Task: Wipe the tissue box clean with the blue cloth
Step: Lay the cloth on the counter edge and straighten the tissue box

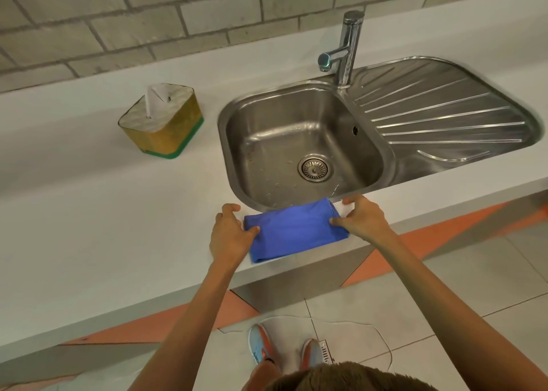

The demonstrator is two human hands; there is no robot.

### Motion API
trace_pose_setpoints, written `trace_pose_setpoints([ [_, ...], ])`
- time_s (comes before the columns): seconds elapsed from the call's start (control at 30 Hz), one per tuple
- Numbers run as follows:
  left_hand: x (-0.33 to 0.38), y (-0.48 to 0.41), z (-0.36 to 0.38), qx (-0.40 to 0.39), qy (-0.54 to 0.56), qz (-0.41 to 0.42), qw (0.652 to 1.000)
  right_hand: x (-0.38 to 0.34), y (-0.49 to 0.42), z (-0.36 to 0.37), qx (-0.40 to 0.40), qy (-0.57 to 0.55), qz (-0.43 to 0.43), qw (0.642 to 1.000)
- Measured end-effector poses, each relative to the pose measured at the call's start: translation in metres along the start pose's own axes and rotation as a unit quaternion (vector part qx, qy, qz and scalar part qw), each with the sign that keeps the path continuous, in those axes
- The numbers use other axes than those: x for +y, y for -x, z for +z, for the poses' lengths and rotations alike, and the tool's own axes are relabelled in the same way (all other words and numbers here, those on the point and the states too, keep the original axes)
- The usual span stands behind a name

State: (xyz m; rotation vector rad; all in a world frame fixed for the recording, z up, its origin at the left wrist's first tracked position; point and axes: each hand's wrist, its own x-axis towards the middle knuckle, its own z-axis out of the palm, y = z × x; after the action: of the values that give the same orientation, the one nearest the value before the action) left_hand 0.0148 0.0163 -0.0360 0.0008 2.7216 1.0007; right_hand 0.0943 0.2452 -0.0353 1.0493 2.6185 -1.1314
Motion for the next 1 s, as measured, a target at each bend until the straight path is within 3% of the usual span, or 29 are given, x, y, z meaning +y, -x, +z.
trace_pose_setpoints([
  [0.17,0.007,-0.010,-0.014,-0.005,0.144,-0.037,0.989,-0.027,-0.010,-0.012,0.037,-0.024,-0.049,0.998],
  [0.37,0.017,-0.040,-0.057,-0.016,0.366,-0.107,0.924,-0.097,-0.033,-0.007,0.019,-0.140,-0.102,0.985],
  [0.67,0.010,-0.104,-0.132,0.000,0.438,-0.110,0.892,-0.221,-0.071,0.034,-0.056,-0.223,-0.168,0.958],
  [1.0,-0.003,-0.169,-0.166,0.009,0.510,-0.161,0.845,-0.295,-0.114,0.085,-0.103,-0.262,-0.122,0.952],
])
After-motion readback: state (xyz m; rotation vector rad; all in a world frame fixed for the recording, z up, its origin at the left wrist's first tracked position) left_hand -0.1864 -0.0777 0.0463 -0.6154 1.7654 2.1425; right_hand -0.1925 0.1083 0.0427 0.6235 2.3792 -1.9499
